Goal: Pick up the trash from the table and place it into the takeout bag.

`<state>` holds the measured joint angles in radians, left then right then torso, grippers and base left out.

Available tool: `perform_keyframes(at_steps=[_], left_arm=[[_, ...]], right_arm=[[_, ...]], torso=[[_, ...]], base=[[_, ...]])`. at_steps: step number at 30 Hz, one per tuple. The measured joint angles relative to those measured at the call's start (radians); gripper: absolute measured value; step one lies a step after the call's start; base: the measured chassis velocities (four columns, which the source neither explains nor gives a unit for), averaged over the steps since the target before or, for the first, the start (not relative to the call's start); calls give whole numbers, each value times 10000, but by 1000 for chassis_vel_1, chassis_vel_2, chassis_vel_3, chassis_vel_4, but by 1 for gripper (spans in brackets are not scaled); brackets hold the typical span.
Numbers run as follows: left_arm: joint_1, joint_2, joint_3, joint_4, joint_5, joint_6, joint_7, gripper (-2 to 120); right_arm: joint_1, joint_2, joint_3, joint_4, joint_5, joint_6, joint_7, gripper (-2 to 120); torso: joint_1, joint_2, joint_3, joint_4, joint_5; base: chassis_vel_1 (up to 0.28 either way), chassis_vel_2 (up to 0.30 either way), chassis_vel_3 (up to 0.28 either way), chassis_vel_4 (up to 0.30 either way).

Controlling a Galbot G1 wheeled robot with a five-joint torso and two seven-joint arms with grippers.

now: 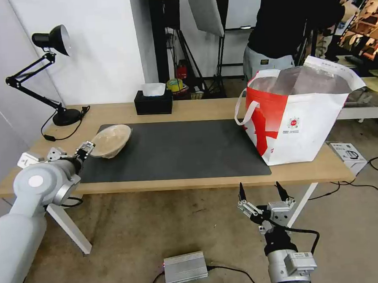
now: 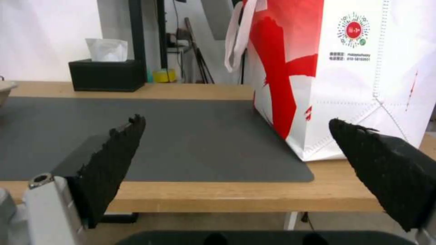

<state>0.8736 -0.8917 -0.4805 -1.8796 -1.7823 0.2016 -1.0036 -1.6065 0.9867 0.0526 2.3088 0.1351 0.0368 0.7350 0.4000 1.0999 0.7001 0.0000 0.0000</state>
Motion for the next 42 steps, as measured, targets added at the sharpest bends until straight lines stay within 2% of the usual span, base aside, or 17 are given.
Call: perform_keyframes(at_steps=[11, 23, 42], left_arm=[[-712, -407, 579, 715, 178, -8, 9, 100], [-1208, -474, 975, 1379, 230, -79, 162, 100], [-1525, -795, 1344, 1959, 498, -119, 315, 100]], right_arm=[[0, 0, 0, 0, 0, 0, 0, 100], [0, 0, 0, 0, 0, 0, 0, 100], [0, 0, 0, 0, 0, 0, 0, 100]], torso=[[0, 0, 0, -1, 0], [-1, 0, -1, 0, 1], [-1, 0, -1, 0, 0]], base=[[0, 0, 0, 0], [0, 0, 0, 0], [0, 0, 0, 0]])
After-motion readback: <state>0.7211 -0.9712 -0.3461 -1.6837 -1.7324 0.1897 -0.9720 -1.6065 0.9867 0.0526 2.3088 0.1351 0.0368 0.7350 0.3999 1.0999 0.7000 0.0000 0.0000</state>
